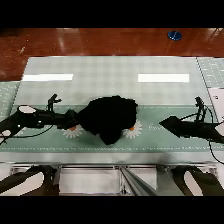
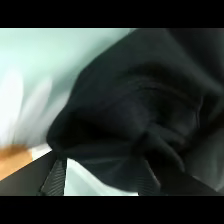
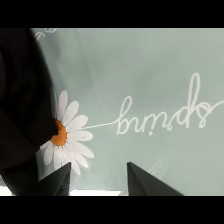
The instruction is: Fold the shirts.
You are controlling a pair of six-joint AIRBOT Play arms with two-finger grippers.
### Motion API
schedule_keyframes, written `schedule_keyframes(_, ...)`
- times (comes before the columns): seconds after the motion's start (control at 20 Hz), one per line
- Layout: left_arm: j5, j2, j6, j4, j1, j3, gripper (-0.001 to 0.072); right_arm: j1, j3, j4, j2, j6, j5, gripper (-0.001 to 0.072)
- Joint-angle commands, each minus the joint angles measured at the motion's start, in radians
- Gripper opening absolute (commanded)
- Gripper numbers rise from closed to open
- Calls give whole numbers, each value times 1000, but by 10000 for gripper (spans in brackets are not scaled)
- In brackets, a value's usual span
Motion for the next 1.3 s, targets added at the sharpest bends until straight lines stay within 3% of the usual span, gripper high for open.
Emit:
schedule_keyframes(0.0, 54, -68, 6, -15, -29, 66, 448, 120, -5, 62, -71, 10, -98, 409)
schedule_keyframes(0.05, 47, -82, 8, -15, -36, 82, 207, 188, -5, 77, -127, 10, -142, 409)
schedule_keyframes(0.1, 45, -90, 11, -15, -39, 92, 16, 249, -4, 92, -187, 9, -186, 409)
schedule_keyframes(0.3, 28, -90, 10, -11, -42, 107, 17, 380, 42, 201, -409, -71, -297, 409)
schedule_keyframes(0.65, 40, -90, 10, -11, -42, 107, 18, 441, 211, 378, -661, -217, -296, 401)
schedule_keyframes(0.7, 45, -90, 10, -11, -42, 107, 18, 462, 230, 378, -685, -218, -298, 346)
schedule_keyframes(0.75, 47, -90, 10, -11, -42, 107, 18, 476, 249, 378, -703, -235, -298, 243)
schedule_keyframes(0.8, 47, -90, 10, -11, -42, 107, 18, 484, 273, 375, -715, -257, -294, 83)
schedule_keyframes(0.85, 46, -89, 10, -11, -42, 109, 17, 483, 295, 375, -715, -282, -290, 18)
schedule_keyframes(1.05, -34, -68, 9, -13, 2, 210, 18, 463, 485, 213, -650, -241, -211, 17)
schedule_keyframes(1.25, -180, 42, 35, -101, 69, 463, 17, 457, 844, -145, -511, -77, -129, 17)
